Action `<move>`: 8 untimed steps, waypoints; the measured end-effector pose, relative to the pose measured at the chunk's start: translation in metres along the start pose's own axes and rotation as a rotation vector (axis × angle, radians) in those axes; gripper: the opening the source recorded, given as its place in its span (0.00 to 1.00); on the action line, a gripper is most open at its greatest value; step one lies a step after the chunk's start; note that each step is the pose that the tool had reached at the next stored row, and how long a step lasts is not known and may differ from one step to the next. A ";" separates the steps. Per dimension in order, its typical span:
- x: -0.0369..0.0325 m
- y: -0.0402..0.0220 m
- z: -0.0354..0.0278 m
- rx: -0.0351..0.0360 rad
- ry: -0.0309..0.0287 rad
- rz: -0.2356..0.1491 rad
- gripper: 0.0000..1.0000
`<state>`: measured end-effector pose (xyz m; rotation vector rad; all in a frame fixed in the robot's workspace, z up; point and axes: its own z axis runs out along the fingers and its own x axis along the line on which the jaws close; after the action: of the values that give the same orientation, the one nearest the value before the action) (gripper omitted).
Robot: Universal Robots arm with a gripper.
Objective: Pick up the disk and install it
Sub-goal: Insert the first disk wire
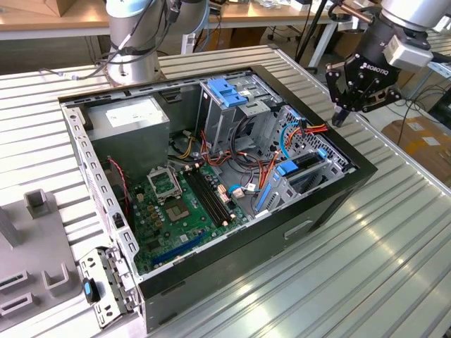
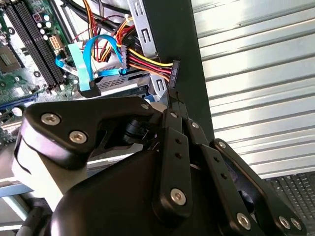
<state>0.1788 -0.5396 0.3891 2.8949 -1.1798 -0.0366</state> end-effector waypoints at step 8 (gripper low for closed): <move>-0.0042 -0.0058 0.0061 -0.0004 0.0037 -0.107 0.11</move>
<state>0.1797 -0.5326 0.3830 2.9532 -1.0238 -0.0326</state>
